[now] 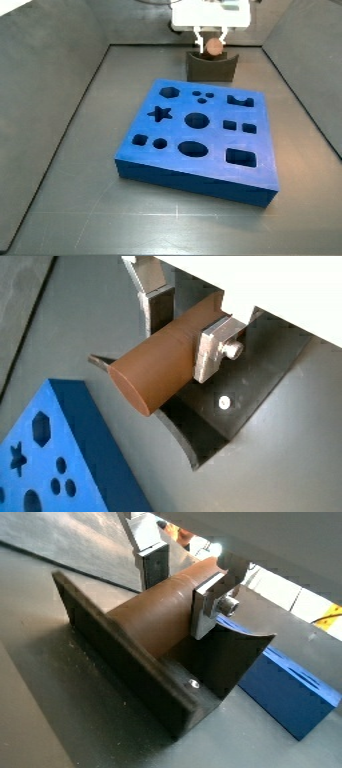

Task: Pick up the round object. Move up. Place the round object on the fixture. Regrasp the round object. Move to above the board. Insert the round object.
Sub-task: Place the round object on the fixture, then regrasp the round object.

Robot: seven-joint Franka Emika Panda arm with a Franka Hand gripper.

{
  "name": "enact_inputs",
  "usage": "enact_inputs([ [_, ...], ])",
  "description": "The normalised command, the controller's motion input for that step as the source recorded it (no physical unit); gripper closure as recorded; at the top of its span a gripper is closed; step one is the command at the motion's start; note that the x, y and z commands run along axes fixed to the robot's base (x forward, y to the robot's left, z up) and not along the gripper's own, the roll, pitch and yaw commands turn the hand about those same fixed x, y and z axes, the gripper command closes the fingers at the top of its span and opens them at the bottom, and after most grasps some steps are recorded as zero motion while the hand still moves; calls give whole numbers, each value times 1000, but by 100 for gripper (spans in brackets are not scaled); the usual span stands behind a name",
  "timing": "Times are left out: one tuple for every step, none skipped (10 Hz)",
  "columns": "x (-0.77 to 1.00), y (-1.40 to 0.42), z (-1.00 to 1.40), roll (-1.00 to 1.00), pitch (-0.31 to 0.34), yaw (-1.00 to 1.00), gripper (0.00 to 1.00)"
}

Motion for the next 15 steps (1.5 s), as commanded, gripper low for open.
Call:
enact_inputs([
  [87, 136, -388, -485, 61, -114, 100],
  [79, 125, -385, -362, 25, -121, 100],
  [80, 118, -381, -274, 8, -115, 100],
  [0, 0, 0, 0, 0, 0, 0],
  [0, 0, 1000, 46, 17, -28, 0],
  [-5, 2, 1000, 52, 22, -22, 0],
  [-24, 2, 1000, 73, 43, -10, 0],
  [-32, -5, 1000, 105, 59, 4, 0],
  [-37, -5, 1000, 114, 77, 6, 0],
  [-45, -6, 925, 112, 89, 2, 0],
  [-48, -4, 761, 112, 94, -6, 0],
  [-40, -4, 544, 113, 104, -14, 0],
  [-38, -5, 379, 103, 104, -18, 0],
  [-35, -2, 268, 98, 100, -24, 0],
  [-78, -1000, 668, 1000, 77, 14, 0],
])
